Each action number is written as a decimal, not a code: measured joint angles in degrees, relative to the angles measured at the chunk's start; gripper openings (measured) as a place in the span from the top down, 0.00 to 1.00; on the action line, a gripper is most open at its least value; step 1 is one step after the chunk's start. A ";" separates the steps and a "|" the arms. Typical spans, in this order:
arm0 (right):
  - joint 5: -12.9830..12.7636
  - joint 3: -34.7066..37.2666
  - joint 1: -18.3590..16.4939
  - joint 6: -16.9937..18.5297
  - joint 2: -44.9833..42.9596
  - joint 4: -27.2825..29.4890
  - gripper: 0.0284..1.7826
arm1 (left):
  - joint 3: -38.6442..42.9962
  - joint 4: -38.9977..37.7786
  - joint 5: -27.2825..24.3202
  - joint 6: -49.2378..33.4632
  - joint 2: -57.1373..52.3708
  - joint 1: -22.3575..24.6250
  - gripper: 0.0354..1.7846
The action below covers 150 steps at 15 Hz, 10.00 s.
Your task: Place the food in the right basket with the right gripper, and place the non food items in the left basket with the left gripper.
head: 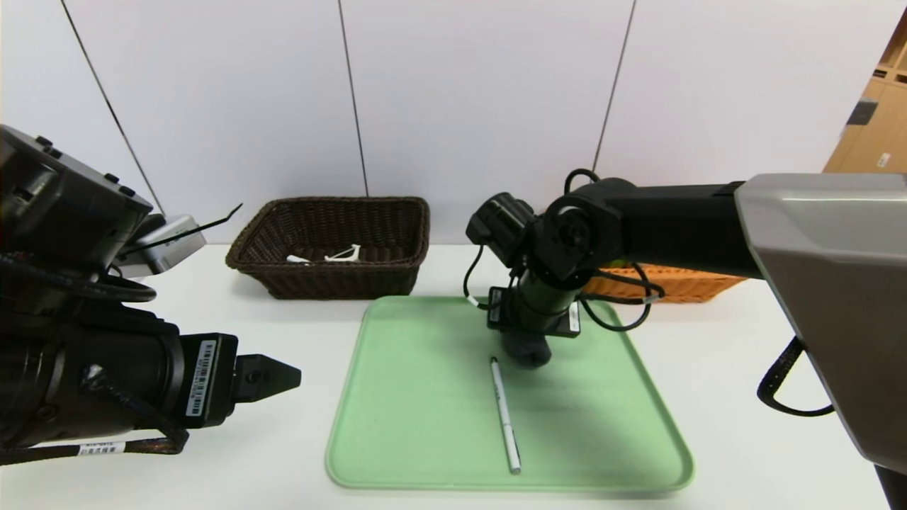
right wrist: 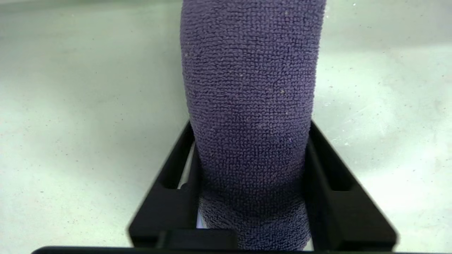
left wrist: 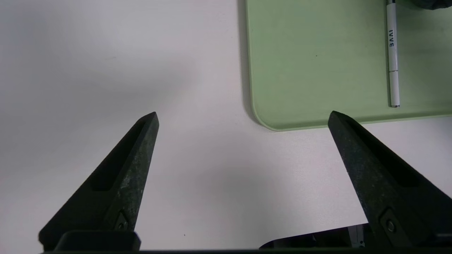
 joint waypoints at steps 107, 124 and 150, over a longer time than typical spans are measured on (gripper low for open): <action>8.87 59.08 -30.44 -29.96 -54.44 -46.18 0.05 | -48.51 12.61 4.27 -16.26 56.67 -19.85 0.99; 8.85 61.20 -28.26 -31.18 -57.60 -46.23 0.05 | -48.48 -7.08 4.13 -14.37 36.50 2.10 0.99; 8.92 61.81 -26.14 -31.12 -57.42 -46.15 0.05 | -48.24 -12.32 3.91 -19.10 52.47 26.60 0.59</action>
